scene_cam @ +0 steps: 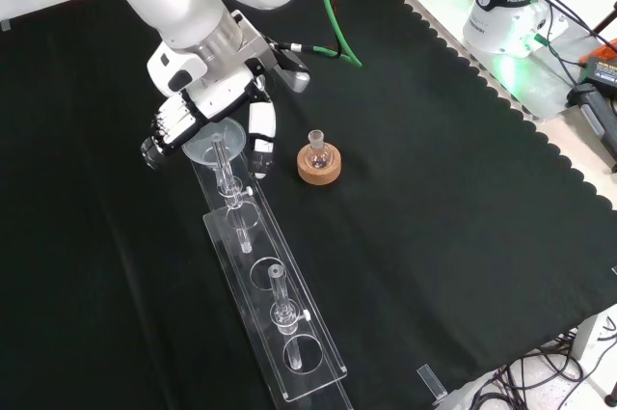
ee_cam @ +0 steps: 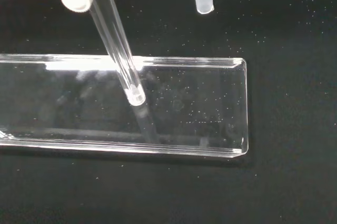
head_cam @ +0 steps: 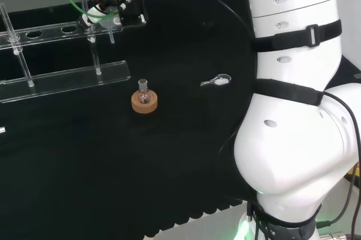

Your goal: Pick up the funnel from the transparent funnel stand.

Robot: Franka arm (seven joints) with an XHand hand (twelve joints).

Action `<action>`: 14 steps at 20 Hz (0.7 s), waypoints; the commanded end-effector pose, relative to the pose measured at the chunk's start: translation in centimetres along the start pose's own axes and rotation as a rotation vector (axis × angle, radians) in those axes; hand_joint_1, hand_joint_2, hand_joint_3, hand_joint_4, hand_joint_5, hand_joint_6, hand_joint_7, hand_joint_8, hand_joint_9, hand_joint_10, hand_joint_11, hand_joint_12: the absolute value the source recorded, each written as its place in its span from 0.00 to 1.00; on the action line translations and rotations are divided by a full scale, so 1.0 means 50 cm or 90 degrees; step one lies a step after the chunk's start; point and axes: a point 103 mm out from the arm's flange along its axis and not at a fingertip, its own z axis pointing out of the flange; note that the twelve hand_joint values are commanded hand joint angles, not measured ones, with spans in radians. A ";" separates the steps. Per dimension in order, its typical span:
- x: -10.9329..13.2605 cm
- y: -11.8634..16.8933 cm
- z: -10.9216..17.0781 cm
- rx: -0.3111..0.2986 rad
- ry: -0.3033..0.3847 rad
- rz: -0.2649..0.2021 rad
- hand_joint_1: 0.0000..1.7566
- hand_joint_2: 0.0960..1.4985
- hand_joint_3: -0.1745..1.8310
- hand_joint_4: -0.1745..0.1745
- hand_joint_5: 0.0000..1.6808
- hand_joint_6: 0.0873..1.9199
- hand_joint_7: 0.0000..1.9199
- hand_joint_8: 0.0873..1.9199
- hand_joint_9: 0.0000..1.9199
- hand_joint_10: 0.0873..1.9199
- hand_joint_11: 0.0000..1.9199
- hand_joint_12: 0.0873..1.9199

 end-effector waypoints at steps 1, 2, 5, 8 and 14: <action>-0.002 0.002 0.003 -0.037 -0.027 0.011 0.21 0.45 0.12 0.31 0.02 0.00 0.02 0.11 0.11 0.48 0.15 0.80; -0.003 0.002 0.003 -0.042 -0.031 0.013 0.21 0.45 0.12 0.30 0.04 0.00 0.01 0.18 0.14 0.48 0.20 0.78; -0.005 -0.001 -0.010 -0.065 -0.046 0.016 0.22 0.46 0.13 0.24 0.10 0.00 0.00 0.38 0.24 0.48 0.38 0.66; -0.004 -0.003 -0.017 -0.087 -0.056 0.013 0.25 0.46 0.14 0.17 0.14 0.00 0.01 0.48 0.33 0.47 0.56 0.54; 0.000 0.004 -0.006 -0.105 -0.070 0.008 0.29 0.44 0.20 0.01 0.22 0.11 0.16 0.63 0.51 0.57 0.78 0.52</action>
